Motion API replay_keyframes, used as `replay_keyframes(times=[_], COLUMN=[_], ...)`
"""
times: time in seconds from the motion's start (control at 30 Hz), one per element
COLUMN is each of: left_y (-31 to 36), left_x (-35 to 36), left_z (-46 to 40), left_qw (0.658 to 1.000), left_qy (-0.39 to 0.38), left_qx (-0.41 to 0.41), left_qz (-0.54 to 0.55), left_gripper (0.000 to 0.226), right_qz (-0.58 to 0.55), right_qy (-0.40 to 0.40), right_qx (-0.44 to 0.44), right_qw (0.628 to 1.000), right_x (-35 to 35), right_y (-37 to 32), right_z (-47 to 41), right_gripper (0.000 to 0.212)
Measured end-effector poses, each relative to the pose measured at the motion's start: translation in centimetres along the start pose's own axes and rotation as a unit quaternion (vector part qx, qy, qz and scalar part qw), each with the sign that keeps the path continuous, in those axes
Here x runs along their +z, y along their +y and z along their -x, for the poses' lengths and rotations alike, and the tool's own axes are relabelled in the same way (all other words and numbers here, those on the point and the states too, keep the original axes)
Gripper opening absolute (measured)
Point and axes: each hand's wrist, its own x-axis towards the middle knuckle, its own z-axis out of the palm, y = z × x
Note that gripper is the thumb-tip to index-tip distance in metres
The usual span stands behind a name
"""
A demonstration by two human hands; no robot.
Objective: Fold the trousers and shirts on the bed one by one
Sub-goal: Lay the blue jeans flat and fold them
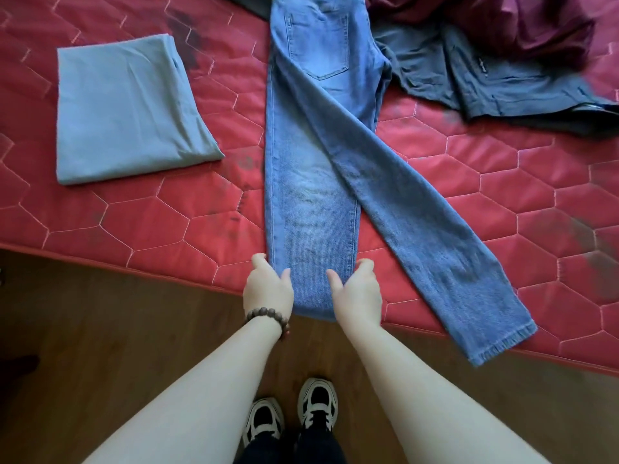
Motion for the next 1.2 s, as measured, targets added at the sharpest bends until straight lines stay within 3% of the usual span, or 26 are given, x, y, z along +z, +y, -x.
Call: replay_keyframes(times=[0.03,0.17,0.27,0.33,0.4,0.47,0.53,0.63,0.77,0.97,1.13,1.2], left_y=[-0.1,-1.0,-1.9,-2.0,-1.0,1.0,3.7,6.7,4.8,-1.5,-5.3,-4.3], left_x=[-0.1,-1.0,-1.1,-0.9,-0.4,0.7,1.7,2.5,3.2,2.8,1.7,1.3], left_z=[-0.1,0.6,1.3,1.3,0.2,-2.3,-6.1,-11.9,-13.5,-5.0,2.1,3.0], left_qw=[1.000,0.998,0.993,0.984,0.969,0.944,0.922,0.909,0.901,0.910,0.894,0.895], left_qy=[0.005,0.054,0.065,0.095,0.099,0.066,0.043,0.023,0.020,0.027,-0.050,-0.046], left_qx=[0.007,0.039,0.007,0.059,0.172,0.275,0.329,0.322,0.299,0.300,0.298,0.297], left_qz=[-0.006,-0.017,-0.103,-0.139,-0.149,-0.170,-0.197,-0.263,-0.314,-0.287,-0.331,-0.329], left_gripper=[0.022,0.025,0.017,0.034,0.047,0.057,0.059,0.053,0.058,0.067,0.071,0.063], right_qz=[-0.018,-0.049,0.106,0.177,0.132,0.111,0.122,0.148,0.270,0.299,0.305,0.299], right_qy=[0.001,0.051,0.035,0.100,0.135,0.087,0.039,0.024,0.045,0.045,0.007,0.008], right_qx=[0.026,0.005,0.017,-0.050,-0.180,-0.280,-0.335,-0.368,-0.340,-0.314,-0.328,-0.330], right_qw=[1.000,0.997,0.994,0.978,0.965,0.950,0.933,0.918,0.900,0.900,0.894,0.895], right_x=[0.4,0.2,-0.2,-0.3,-0.2,0.5,1.1,2.0,3.6,3.8,3.4,3.3], right_y=[-0.4,0.5,2.1,2.4,1.3,-0.7,-3.6,-7.3,-5.8,0.3,5.3,4.6], right_z=[0.0,0.6,1.6,1.5,0.3,-2.3,-6.1,-12.1,-14.3,-5.9,1.8,1.9], right_gripper=[0.035,0.023,0.019,0.027,0.032,0.035,0.043,0.048,0.058,0.071,0.065,0.053])
